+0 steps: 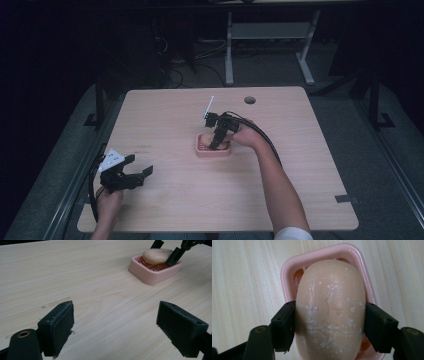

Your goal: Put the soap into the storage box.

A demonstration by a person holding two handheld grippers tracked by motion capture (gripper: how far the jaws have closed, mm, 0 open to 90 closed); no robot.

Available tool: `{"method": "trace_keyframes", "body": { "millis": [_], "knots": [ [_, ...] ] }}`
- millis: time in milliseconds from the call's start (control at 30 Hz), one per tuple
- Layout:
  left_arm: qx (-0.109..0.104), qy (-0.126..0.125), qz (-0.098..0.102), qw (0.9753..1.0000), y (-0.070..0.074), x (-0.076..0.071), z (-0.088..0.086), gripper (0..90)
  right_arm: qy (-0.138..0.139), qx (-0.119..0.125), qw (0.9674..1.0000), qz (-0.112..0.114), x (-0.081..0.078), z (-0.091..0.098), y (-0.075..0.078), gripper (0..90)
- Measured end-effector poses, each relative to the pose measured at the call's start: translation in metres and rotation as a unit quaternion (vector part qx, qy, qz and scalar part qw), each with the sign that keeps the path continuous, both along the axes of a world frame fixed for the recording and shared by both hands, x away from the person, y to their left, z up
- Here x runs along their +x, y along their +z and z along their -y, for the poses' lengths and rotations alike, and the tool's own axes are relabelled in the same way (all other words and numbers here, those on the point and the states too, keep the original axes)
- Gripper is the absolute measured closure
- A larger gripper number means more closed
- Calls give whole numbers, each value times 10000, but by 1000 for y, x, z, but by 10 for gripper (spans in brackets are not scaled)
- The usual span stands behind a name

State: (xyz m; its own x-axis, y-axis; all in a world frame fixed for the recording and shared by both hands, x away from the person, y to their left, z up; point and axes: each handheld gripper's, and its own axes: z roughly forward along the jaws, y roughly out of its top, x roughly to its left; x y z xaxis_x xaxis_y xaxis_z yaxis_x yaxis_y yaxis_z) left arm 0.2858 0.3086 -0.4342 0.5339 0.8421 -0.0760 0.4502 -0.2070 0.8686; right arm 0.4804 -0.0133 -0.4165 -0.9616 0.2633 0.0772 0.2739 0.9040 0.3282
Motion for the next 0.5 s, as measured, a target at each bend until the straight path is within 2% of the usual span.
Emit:
{"method": "trace_keyframes", "body": {
  "millis": [500],
  "knots": [
    [11, 1, -5, 10000, 0, 0, 0, 142, -12, 12, 10000, -28, 0, 2, -1, 314]
  ]
}}
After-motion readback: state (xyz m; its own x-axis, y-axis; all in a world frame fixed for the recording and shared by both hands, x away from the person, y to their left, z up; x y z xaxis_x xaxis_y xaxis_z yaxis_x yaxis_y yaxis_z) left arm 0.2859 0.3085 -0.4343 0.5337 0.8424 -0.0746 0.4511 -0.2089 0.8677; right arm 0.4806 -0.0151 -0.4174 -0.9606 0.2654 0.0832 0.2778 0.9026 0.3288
